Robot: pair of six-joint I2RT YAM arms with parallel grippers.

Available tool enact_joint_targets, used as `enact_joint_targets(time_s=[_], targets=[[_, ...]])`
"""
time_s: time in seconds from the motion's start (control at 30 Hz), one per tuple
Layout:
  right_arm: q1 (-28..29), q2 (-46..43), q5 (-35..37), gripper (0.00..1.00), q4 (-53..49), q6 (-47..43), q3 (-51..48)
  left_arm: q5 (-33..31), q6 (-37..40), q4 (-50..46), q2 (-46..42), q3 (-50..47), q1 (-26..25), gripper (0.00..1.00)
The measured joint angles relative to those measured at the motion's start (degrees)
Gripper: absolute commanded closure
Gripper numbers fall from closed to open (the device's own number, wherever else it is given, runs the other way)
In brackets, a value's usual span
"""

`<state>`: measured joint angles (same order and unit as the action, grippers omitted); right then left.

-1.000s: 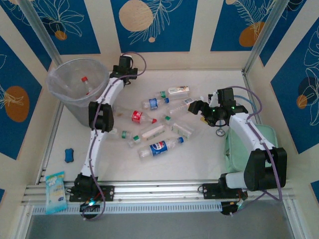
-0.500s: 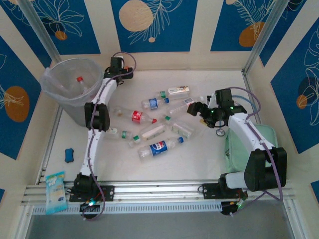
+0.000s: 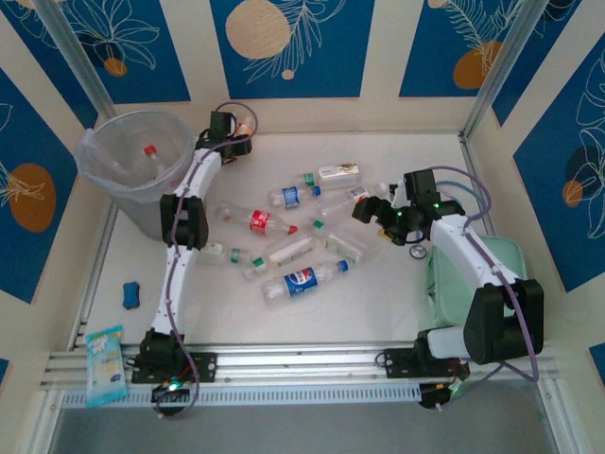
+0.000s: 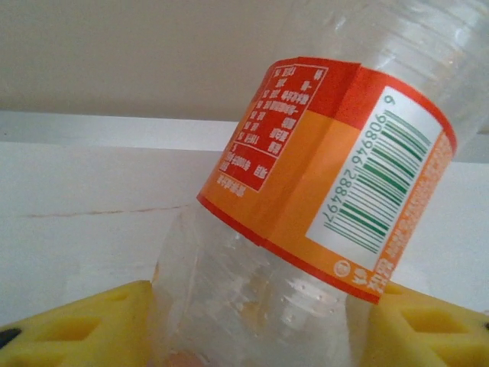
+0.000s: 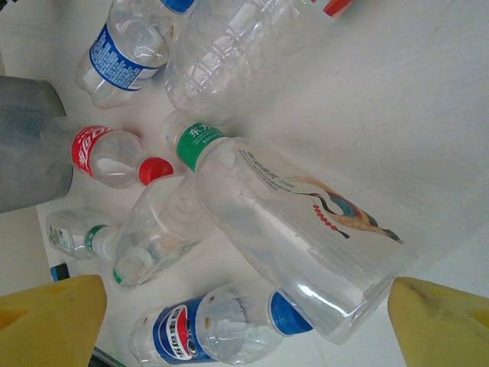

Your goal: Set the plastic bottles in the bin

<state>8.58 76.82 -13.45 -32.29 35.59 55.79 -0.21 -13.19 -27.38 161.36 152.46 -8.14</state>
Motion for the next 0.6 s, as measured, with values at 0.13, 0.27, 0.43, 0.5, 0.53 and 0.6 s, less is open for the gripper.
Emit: enact_joint_targets(time_s=[0.13, 0.27, 0.43, 0.5, 0.53, 0.6], targets=[[0.33, 0.0, 0.02, 0.05, -0.11, 0.02, 0.0, 0.02, -0.02, -0.11, -0.02, 0.0, -0.02, 0.56], [0.48, -0.13, 0.02, 0.05, -0.11, 0.02, 0.0, 0.02, -0.02, -0.09, -0.55, -0.74, -0.55, 0.7], [0.83, -1.36, 0.26, 0.05, -0.37, 0.04, 0.0, 0.0, -0.02, 1.75, -4.72, -7.8, -1.4, 0.74], [0.85, -2.23, 0.44, 0.05, -0.42, 0.04, 0.02, 0.04, 0.0, 2.62, -7.58, -12.24, -2.21, 0.74], [0.85, -2.75, 0.5, 0.05, -0.5, 0.04, 0.02, 0.02, 0.13, 3.06, -9.18, -14.25, -2.82, 0.74], [0.87, -3.39, 0.68, 0.05, -0.59, 0.04, 0.13, 0.04, 0.37, 3.5, -11.85, -16.65, -4.26, 0.76]])
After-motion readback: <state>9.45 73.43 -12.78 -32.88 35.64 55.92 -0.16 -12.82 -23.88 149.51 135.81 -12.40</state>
